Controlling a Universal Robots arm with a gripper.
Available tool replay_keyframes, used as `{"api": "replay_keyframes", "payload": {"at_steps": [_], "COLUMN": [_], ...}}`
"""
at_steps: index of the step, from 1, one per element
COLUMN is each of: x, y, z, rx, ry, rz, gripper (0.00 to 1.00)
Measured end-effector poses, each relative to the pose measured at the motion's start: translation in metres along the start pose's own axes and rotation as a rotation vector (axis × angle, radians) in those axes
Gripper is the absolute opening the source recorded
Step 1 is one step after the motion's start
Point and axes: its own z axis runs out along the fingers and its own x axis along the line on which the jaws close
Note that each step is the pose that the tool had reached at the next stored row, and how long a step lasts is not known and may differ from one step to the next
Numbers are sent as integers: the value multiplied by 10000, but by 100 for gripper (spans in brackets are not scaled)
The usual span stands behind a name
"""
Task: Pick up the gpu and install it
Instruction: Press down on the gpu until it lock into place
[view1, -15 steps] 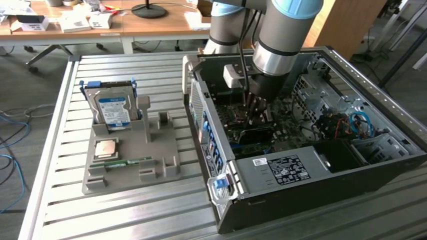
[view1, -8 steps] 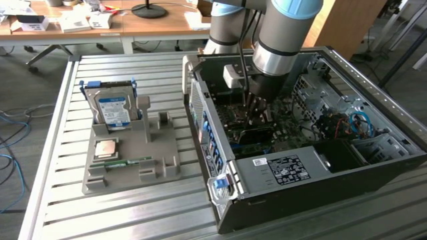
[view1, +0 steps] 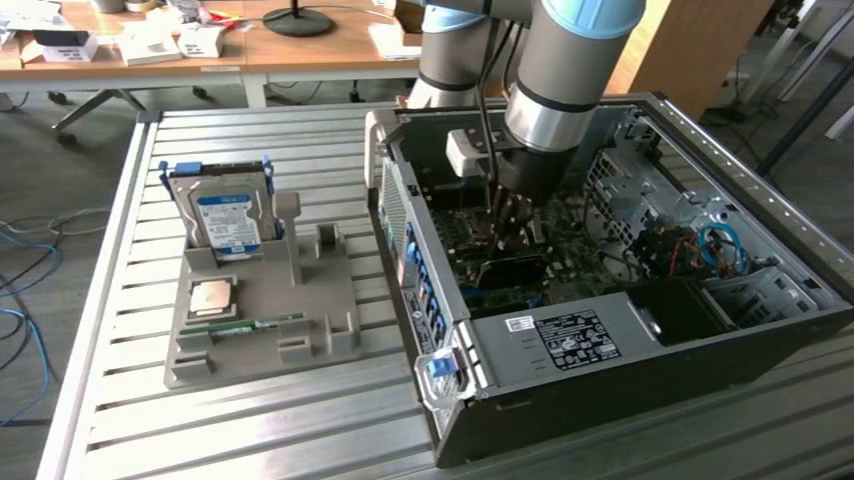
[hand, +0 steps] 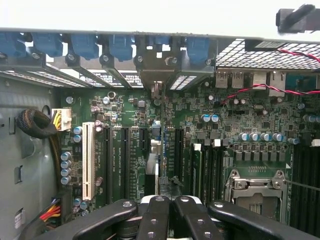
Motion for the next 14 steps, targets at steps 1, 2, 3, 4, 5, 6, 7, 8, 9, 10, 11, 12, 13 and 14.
{"api": "replay_keyframes", "payload": {"at_steps": [1,2,3,4,5,6,7,8,9,10,11,12,13,14], "x": [0,0,0,-1,-1,-1,-1,-1,-1,0,0,1,0,0], "y": [0,0,0,0,0,0,0,0,1,3,4,5,5,6], "z": [1,2,4,5,5,5,5,5,6,8,11,12,13,14], "rx": [0,0,2,3,3,3,4,3,4,4,4,2,1,2], "ry": [1,-1,-5,-7,-7,-8,-8,-8,-8,-6,-2,-1,-2,-5], "rz": [0,0,0,1,1,1,1,1,0,0,-1,-1,-1,-1], "gripper": [11,11,11,11,11,11,11,11,11,11,11,11,11,11]}}
